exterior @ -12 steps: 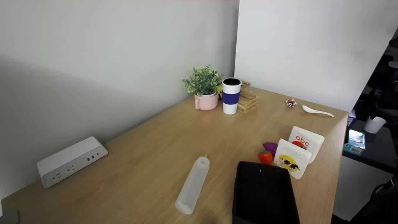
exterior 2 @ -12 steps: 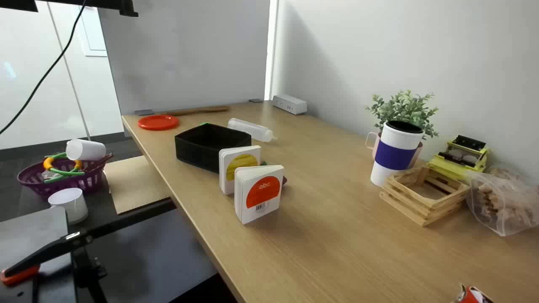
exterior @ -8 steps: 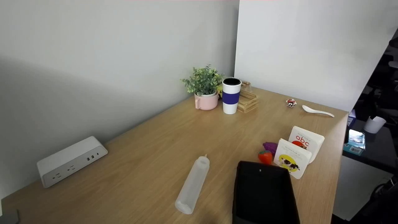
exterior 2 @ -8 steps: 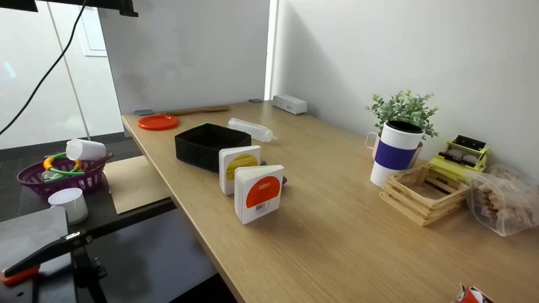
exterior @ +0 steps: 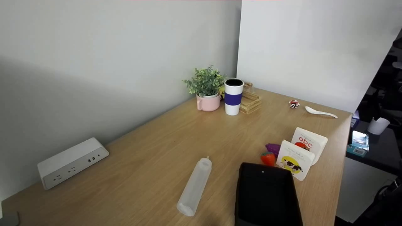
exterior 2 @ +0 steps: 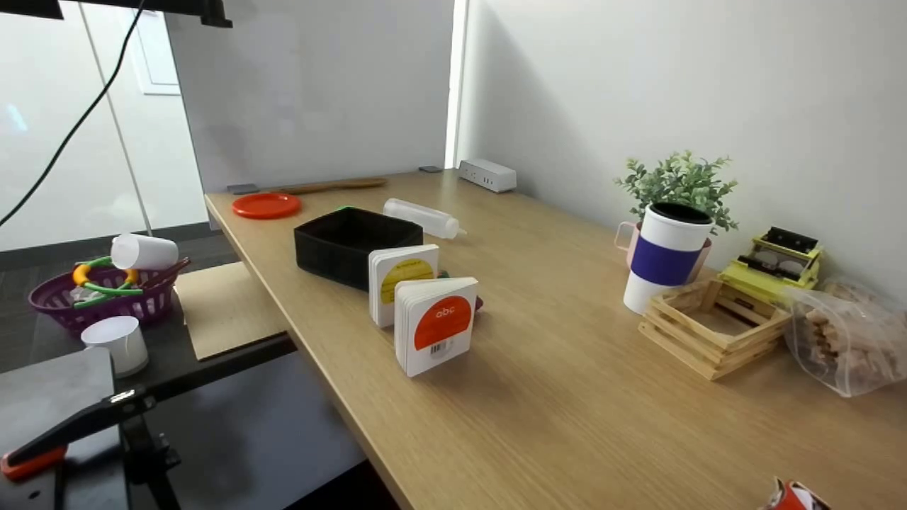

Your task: Put the left and right books in the black box respectively

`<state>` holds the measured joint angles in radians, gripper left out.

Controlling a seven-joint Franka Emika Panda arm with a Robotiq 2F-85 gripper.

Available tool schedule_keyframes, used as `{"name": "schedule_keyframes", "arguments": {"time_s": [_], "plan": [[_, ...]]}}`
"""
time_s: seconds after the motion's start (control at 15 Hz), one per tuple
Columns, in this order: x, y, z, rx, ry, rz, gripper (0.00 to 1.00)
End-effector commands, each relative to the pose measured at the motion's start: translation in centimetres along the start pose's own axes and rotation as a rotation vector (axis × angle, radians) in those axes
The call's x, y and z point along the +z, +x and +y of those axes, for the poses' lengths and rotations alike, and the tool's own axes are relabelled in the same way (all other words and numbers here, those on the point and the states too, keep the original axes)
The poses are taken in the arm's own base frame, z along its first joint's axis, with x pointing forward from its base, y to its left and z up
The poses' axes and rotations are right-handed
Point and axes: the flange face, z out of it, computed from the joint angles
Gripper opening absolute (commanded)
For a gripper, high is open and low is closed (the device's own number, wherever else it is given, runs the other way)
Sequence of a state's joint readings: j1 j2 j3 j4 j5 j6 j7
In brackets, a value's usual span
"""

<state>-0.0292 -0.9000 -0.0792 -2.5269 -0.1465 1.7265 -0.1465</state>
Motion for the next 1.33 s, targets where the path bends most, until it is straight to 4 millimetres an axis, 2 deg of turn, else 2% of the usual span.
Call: {"name": "schedule_keyframes", "arguments": {"time_s": [0.0, 0.4, 0.67, 0.8, 0.87, 1.07, 1.27], "plan": [[2.6, 3.6, -1.0, -0.166, 0.063, -0.048, 1.0], [9.7, 9.6, -5.4, -0.41, 0.167, -0.212, 1.0], [13.8, 12.2, -6.9, -0.533, 0.189, -0.341, 1.0], [13.9, 12.6, -7.0, -0.622, 0.119, -0.397, 1.0], [14.3, 11.5, -6.9, -0.552, 0.152, -0.343, 1.0], [14.5, 12.3, -7.3, -0.595, 0.126, -0.381, 1.0], [14.9, 13.5, -6.7, -0.416, 0.209, -0.317, 1.0]]}}
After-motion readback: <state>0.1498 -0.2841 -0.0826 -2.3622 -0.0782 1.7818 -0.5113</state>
